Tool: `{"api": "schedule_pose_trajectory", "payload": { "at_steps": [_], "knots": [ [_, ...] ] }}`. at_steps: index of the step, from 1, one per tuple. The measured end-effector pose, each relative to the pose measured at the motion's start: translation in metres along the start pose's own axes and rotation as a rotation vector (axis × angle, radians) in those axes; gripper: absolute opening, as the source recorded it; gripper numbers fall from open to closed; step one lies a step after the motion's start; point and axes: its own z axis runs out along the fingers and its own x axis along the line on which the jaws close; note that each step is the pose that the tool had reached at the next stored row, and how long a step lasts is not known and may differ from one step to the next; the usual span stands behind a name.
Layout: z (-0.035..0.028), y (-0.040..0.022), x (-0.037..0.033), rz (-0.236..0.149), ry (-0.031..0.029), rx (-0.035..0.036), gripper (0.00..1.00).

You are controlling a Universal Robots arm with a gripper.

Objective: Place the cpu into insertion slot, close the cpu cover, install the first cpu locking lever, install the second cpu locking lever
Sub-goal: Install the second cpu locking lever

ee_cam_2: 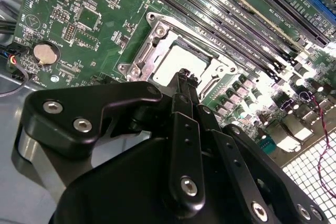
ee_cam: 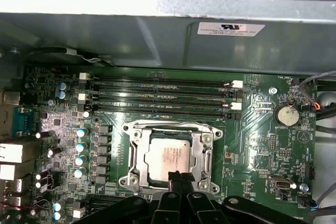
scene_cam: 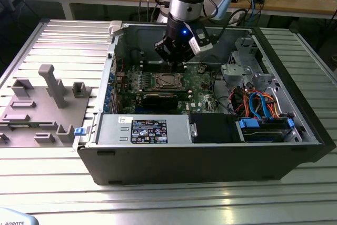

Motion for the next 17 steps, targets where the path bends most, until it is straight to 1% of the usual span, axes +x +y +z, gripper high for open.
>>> {"api": "schedule_pose_trajectory", "payload": {
  "at_steps": [3, 7, 17],
  "knots": [
    [-0.0001, -0.0002, 0.0001, 0.000, 0.0001, 0.0001, 0.11],
    [-0.0001, -0.0037, 0.0002, 0.000, 0.0000, 0.0000, 0.11],
    [-0.0001, -0.0040, 0.0002, 0.000, 0.0000, 0.0001, 0.11]
  ]
}}
